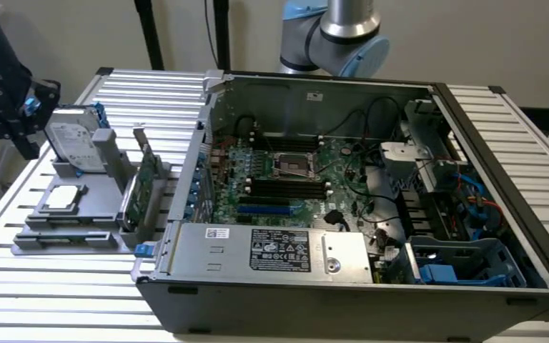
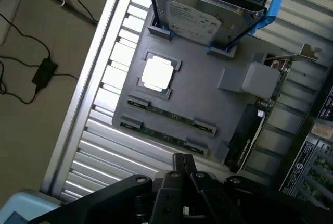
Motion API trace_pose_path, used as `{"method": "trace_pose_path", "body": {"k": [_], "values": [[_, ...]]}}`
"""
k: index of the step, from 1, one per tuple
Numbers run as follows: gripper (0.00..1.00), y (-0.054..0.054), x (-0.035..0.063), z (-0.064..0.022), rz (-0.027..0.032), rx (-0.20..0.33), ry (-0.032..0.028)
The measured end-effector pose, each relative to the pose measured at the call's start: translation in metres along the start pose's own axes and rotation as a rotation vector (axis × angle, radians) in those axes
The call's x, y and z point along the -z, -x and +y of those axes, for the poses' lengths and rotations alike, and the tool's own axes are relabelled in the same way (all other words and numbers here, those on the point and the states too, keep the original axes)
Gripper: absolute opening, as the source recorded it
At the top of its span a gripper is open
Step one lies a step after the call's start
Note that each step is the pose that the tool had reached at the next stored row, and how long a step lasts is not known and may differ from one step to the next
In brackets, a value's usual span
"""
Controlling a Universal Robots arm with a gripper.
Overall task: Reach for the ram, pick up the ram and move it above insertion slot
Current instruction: 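Reach for the ram, then pick up the ram and move it above insertion slot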
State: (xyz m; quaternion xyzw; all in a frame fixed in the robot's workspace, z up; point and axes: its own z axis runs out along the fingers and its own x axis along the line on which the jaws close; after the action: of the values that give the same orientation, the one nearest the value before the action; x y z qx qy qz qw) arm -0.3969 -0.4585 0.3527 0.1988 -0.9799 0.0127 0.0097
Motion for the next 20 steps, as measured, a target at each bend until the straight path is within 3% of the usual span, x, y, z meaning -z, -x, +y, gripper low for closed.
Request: {"method": "trace_pose_path", "body": {"k": [20], "values": [[0.11, 0.0, -0.0012, 0.0, -0.0086, 0.364, -0.0072]]}}
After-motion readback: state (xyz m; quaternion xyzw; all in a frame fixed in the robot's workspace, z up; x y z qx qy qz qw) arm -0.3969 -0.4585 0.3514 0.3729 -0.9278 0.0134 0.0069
